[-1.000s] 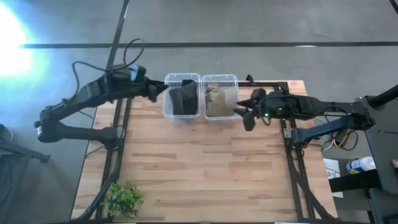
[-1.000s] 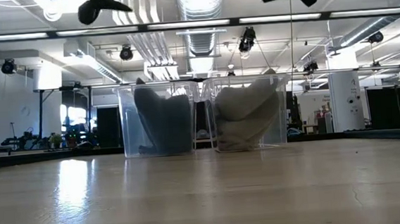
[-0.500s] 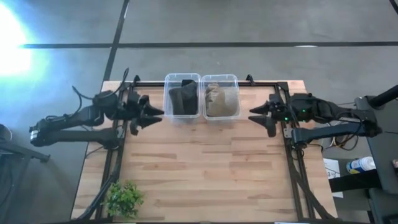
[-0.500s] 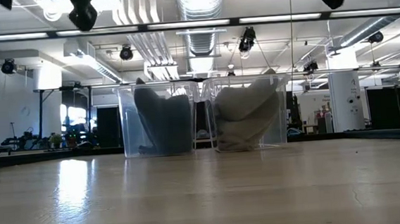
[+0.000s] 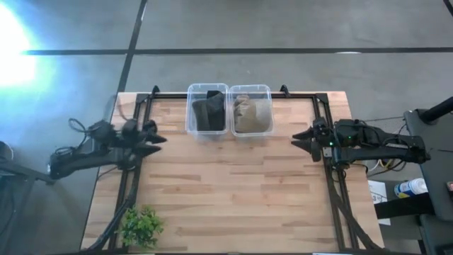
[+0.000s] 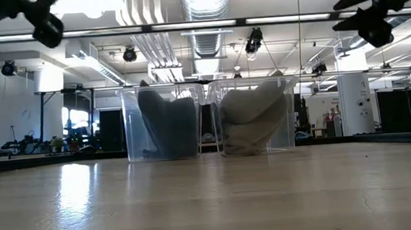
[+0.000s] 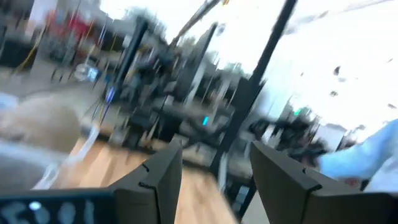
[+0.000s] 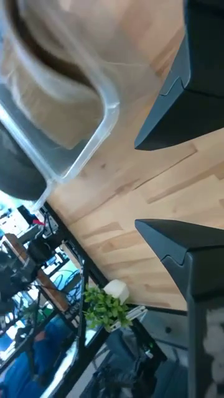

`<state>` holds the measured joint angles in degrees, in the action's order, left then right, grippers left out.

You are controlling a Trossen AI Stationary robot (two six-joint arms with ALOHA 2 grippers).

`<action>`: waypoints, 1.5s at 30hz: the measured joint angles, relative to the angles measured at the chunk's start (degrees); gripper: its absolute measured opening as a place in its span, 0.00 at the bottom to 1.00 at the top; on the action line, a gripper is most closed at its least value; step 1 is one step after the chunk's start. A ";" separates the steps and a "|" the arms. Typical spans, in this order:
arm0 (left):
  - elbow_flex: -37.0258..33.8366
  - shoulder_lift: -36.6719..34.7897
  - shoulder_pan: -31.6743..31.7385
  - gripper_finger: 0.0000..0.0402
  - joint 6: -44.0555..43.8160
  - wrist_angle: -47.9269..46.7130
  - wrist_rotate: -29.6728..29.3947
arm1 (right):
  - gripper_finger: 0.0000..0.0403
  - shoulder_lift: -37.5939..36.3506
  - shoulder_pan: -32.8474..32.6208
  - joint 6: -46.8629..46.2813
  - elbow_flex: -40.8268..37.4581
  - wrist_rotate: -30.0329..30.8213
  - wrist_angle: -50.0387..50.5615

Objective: Pick & Place hat
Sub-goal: Return to Home Position

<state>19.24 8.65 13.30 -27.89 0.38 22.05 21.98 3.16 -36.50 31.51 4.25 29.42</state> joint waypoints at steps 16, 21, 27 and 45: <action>-6.29 -4.32 -0.02 0.46 -3.75 -1.42 -0.29 | 0.46 -6.86 0.00 0.38 -9.95 0.23 0.78; -9.06 -3.26 -0.02 0.46 -3.80 -1.87 -0.37 | 0.46 -6.55 0.00 0.47 -13.15 0.22 0.75; -14.78 -5.63 -1.36 0.46 -3.90 -1.90 -0.67 | 0.46 -6.14 0.00 0.47 -17.21 0.24 0.75; -18.75 -8.59 -16.22 0.46 23.85 1.06 -16.62 | 0.46 -4.11 0.00 0.49 -20.48 0.24 0.25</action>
<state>0.49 0.05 -2.93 -4.04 1.44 5.43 17.87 3.16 -36.01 11.03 4.49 29.67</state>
